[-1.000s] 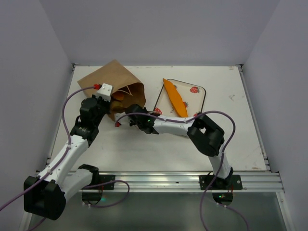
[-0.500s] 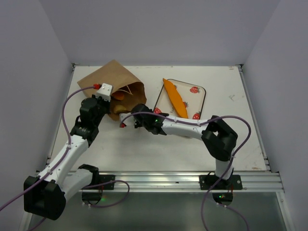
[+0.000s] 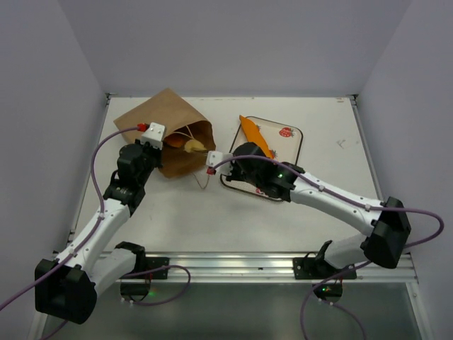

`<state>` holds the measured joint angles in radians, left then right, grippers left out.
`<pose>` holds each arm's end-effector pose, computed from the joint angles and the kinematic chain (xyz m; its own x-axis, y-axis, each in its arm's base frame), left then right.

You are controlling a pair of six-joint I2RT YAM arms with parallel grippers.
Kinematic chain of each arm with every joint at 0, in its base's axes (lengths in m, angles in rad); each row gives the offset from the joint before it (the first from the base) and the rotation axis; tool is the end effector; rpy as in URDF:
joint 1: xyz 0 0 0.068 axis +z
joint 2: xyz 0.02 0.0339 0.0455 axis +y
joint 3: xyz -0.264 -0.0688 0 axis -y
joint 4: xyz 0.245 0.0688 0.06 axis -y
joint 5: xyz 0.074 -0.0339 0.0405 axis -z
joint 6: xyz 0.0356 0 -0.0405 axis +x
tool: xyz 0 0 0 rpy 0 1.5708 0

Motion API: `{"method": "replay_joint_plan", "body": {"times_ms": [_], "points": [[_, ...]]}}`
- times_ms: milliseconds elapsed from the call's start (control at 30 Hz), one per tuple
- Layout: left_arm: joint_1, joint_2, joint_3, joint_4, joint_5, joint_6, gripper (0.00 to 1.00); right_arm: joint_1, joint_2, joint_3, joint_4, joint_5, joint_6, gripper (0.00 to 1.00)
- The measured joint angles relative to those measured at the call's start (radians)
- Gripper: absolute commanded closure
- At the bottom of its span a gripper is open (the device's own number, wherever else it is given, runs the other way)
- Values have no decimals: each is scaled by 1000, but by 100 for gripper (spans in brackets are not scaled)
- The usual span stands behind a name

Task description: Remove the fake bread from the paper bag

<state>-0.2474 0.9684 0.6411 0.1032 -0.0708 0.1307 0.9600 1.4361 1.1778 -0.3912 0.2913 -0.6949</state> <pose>0.2221 -0.0535 0.2847 -0.1905 0.1822 -0.9646 0.2040 0.9685 0.1427 0.1935 0.2586 0.3052 0.1520 -0.8523 -0.5005 -0.7241 0.2487 -0.6434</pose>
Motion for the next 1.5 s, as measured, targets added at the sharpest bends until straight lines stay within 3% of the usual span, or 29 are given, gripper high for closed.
{"method": "replay_joint_plan", "body": {"times_ms": [467, 700, 933, 1233, 1500], "points": [[0, 4, 0, 0, 9, -8, 94, -306, -265, -171, -192, -83, 58, 98], [0, 5, 0, 0, 17, -9, 94, -634, -239, -164, -212, -169, 95, 97], [0, 5, 0, 0, 29, -9, 94, -856, -67, -116, -237, -301, 148, 96], [0, -2, 0, 0, 39, -9, 94, -919, 130, -14, -241, -362, 178, 89], [0, -14, 0, 0, 39, -8, 94, -919, 150, 12, -238, -394, 197, 67]]}}
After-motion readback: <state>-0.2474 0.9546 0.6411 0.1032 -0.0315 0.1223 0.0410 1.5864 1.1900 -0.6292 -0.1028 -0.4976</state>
